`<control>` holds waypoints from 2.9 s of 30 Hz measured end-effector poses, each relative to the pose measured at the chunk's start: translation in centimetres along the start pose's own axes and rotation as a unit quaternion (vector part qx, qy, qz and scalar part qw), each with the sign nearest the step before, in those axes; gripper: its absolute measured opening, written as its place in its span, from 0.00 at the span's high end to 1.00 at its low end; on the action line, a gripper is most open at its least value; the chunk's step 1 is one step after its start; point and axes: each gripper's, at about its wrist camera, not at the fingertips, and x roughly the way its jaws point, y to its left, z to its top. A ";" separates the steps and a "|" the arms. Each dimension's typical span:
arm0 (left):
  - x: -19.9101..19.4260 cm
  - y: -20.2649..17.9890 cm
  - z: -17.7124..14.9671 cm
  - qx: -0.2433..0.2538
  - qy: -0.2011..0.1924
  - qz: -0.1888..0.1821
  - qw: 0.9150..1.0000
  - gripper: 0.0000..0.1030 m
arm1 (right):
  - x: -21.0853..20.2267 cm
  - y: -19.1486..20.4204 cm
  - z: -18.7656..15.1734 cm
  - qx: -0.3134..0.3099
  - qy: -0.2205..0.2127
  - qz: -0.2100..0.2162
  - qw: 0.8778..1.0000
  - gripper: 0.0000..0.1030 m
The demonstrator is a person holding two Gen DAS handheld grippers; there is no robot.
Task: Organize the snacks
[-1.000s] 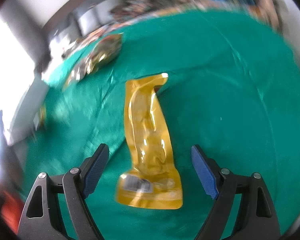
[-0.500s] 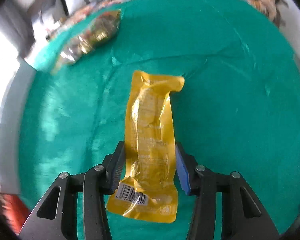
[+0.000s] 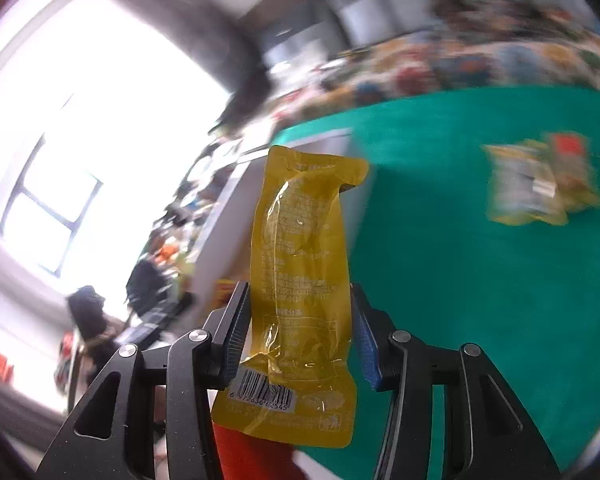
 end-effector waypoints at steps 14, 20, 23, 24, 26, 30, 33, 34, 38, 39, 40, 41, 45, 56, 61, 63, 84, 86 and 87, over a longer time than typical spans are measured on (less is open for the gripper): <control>1.4 2.1 -4.2 -0.012 0.010 0.086 0.996 0.07 | 6.3 0.4 -1.7 -0.073 -0.012 -0.120 0.990 0.33; 0.1 -7.8 -4.0 0.036 -0.020 0.001 0.999 0.00 | 1.3 -15.2 -7.5 -0.083 -0.013 -0.324 0.942 0.33; 1.7 -14.3 -4.7 0.079 -0.006 -0.045 0.996 0.00 | -2.8 -22.3 -10.6 -0.049 -0.016 -0.392 0.919 0.33; 2.9 -16.9 -5.2 0.096 0.007 -0.058 0.994 0.00 | -4.5 -24.4 -11.5 -0.038 -0.023 -0.417 0.908 0.33; 4.8 -20.5 -6.3 0.116 0.026 -0.066 0.991 0.00 | -6.8 -27.1 -12.5 -0.024 -0.032 -0.458 0.888 0.33; 10.4 -27.1 -9.4 0.141 0.061 -0.070 0.986 0.00 | -10.1 -31.5 -13.2 -0.002 -0.045 -0.499 0.866 0.33; 14.8 -31.3 -11.3 0.154 0.094 -0.059 0.982 0.01 | -11.7 -33.4 -13.3 0.012 -0.070 -0.490 0.869 0.31; 16.3 -32.5 -11.9 0.163 0.099 -0.052 0.980 0.01 | -12.0 -33.7 -13.2 0.014 -0.075 -0.489 0.869 0.30; 20.2 -35.8 -12.9 0.200 0.102 -0.031 0.974 0.01 | -13.3 -35.1 -13.5 0.038 -0.086 -0.470 0.878 0.23; 20.8 -36.3 -13.2 0.208 0.104 -0.027 0.972 0.01 | -14.6 -35.0 -14.3 0.045 -0.088 -0.464 0.880 0.21; 21.5 -36.6 -13.7 0.218 0.107 -0.024 0.970 0.01 | -14.9 -35.2 -14.6 0.054 -0.090 -0.457 0.883 0.18; 21.9 -36.6 -14.2 0.221 0.108 -0.025 0.969 0.00 | -15.1 -35.6 -14.5 0.068 -0.093 -0.449 0.886 0.17; 21.8 -36.1 -14.9 0.213 0.091 -0.036 0.972 0.00 | -15.6 -35.7 -15.6 0.075 -0.097 -0.452 0.883 0.16; 21.7 -36.1 -14.9 0.213 0.091 -0.037 0.972 0.00 | -15.9 -35.9 -16.0 0.080 -0.099 -0.453 0.882 0.15; 21.7 -36.1 -14.9 0.213 0.091 -0.037 0.972 0.00 | -15.9 -36.0 -15.9 0.080 -0.099 -0.452 0.883 0.15; 21.7 -36.1 -14.8 0.213 0.091 -0.037 0.972 0.00 | -15.9 -36.0 -15.9 0.079 -0.099 -0.452 0.883 0.15; 21.8 -36.4 -14.3 0.230 0.112 -0.048 0.966 0.00 | -16.0 -36.0 -16.0 0.080 -0.099 -0.452 0.883 0.15; 22.6 -37.0 -12.6 0.238 0.144 -0.064 0.959 0.00 | -16.0 -36.0 -15.9 0.080 -0.099 -0.452 0.883 0.15; 23.0 -37.3 -11.0 0.225 0.145 -0.073 0.961 0.00 | -16.0 -36.0 -15.9 0.080 -0.099 -0.452 0.883 0.15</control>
